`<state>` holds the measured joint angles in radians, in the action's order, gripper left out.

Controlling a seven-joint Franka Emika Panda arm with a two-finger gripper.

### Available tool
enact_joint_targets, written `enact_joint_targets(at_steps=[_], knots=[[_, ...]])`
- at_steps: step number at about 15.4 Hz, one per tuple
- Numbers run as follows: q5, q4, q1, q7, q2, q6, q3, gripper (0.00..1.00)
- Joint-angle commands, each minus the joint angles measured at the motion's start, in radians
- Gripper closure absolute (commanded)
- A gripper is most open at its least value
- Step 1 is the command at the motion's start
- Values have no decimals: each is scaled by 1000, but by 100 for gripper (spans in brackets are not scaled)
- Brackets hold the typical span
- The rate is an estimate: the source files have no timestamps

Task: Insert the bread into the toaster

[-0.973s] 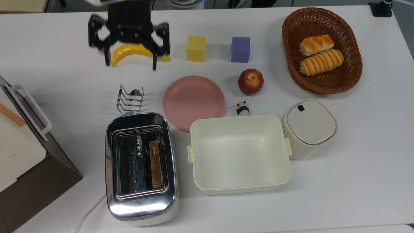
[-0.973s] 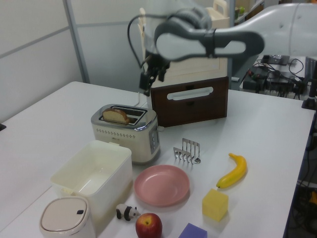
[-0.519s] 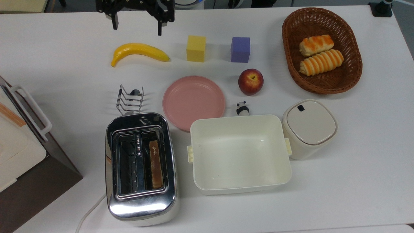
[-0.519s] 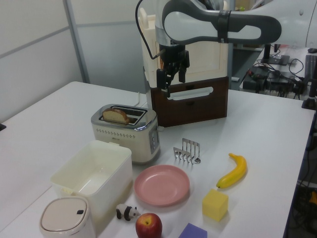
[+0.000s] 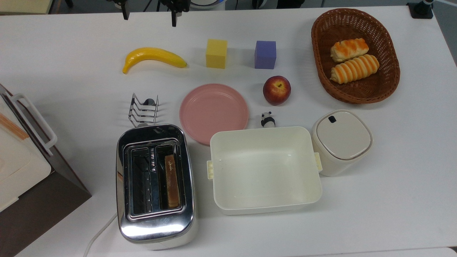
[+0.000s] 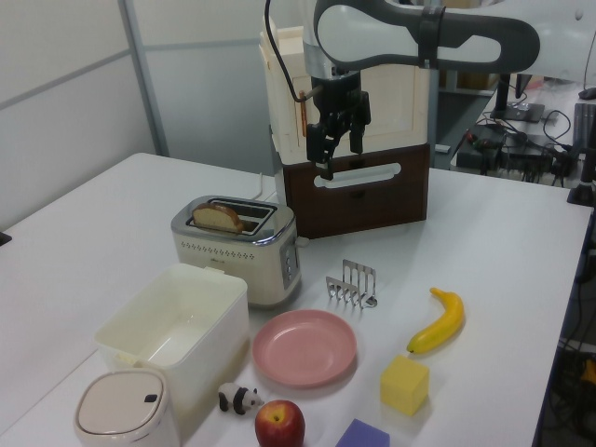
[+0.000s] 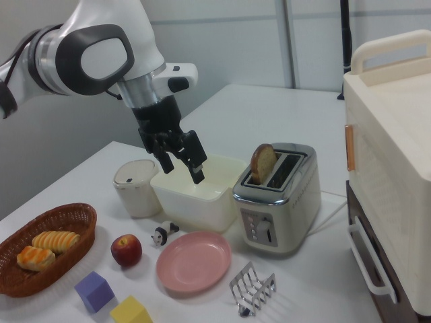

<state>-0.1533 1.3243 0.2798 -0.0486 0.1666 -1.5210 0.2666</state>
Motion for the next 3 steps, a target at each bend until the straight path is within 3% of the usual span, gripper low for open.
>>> enact_joint_targets(at_steps=[1, 3], knots=[[21, 30, 2, -10, -30, 18, -4, 0], [20, 30, 3, -10, -27, 16, -4, 0]])
